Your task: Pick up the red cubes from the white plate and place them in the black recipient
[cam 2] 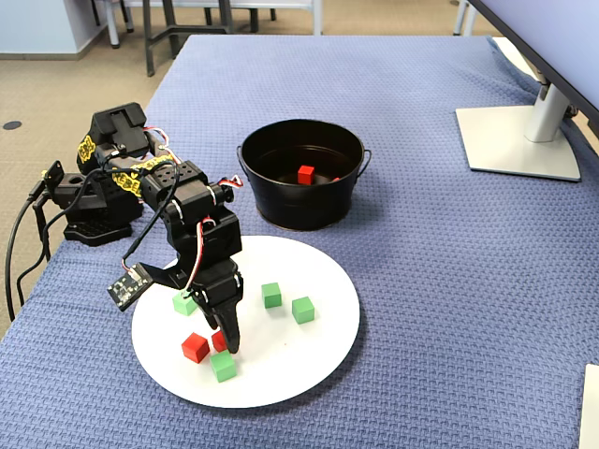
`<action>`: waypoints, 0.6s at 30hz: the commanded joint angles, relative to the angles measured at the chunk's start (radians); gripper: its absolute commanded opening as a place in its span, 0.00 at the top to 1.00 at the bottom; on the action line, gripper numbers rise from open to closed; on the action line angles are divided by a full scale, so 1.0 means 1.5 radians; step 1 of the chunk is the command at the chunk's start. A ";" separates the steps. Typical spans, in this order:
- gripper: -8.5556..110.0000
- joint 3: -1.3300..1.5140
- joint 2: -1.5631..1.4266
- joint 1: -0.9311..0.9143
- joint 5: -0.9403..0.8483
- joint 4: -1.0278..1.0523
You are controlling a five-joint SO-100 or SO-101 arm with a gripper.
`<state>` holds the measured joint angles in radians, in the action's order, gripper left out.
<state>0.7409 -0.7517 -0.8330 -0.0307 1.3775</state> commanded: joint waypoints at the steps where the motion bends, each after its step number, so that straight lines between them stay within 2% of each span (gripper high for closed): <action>1: 0.78 -0.047 -0.007 0.001 -0.013 -0.017; 18: 0.82 -0.111 0.042 -0.006 -0.026 -0.004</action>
<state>0.6473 -0.6780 -0.8330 -0.0537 1.3775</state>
